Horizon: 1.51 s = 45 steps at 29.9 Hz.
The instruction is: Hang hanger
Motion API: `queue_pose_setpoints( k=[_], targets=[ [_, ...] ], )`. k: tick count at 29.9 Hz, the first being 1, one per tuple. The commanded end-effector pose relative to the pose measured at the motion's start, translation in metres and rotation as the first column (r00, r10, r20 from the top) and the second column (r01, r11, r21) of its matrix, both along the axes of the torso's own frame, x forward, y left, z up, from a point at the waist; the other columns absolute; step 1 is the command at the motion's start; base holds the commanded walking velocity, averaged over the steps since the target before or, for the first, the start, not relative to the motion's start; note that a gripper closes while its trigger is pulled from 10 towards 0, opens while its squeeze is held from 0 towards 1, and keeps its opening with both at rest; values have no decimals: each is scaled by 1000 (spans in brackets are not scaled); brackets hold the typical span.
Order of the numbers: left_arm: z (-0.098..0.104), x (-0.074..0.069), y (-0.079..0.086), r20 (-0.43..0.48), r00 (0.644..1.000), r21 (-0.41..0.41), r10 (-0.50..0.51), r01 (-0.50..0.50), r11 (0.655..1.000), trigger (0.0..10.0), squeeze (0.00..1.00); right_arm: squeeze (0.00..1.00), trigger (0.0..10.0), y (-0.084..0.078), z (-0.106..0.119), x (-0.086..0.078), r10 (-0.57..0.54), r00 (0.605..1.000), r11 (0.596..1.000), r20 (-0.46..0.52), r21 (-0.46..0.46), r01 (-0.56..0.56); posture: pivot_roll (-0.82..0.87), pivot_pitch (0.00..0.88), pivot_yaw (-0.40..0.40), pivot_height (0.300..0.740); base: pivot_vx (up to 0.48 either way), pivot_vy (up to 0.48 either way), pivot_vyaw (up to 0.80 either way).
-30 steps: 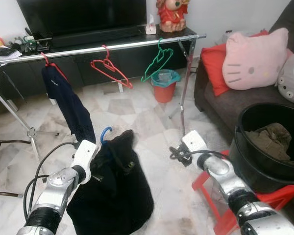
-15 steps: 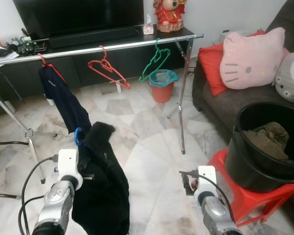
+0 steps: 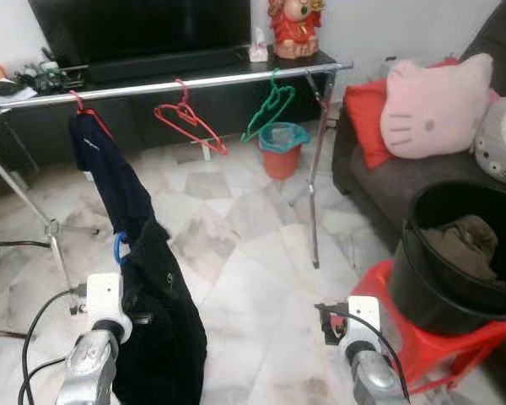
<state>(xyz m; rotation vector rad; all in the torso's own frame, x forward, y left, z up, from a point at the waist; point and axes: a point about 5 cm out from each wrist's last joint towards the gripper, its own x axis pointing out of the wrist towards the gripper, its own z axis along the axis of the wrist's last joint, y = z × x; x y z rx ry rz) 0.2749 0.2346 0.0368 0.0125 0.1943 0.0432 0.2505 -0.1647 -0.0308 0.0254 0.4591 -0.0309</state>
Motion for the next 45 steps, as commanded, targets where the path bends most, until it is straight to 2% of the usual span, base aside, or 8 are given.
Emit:
queue_pose_setpoints(
  k=[1, 10, 21, 41, 45],
  targets=[
    [11, 8, 2, 47, 999, 2, 18, -18, 1000, 10000, 0, 0, 10000, 4, 6, 7, -4, 1000, 1000, 30, 26, 3, -14, 0, 54, 740, 349, 0, 0],
    [10, 8, 1, 43, 999, 8, 5, -6, 1000, 10000, 0, 0, 10000, 12, 2, 3, 32, 999, 999, 12, 22, -32, -8, 0, 55, 740, 357, 0, 0],
    [10, 11, -4, 42, 999, 4, 0, -1, 1000, 10000, 0, 0, 10000, 13, 5, 7, 55, 998, 998, 26, 35, -56, -4, 0, 47, 740, 362, 0, 747],
    [2, 7, -20, 31, 1000, -23, -3, 4, 1000, 10000, 0, 0, 10000, 11, 8, 12, 97, 995, 995, 21, 25, -97, -6, 0, 15, 740, 362, 0, 0],
    [1, 7, -22, 30, 1000, -28, 1, 0, 1000, 10000, 0, 0, 10000, 12, 8, 12, 106, 994, 994, 22, 25, -107, -9, 0, 11, 740, 361, 0, 734]
  ],
)
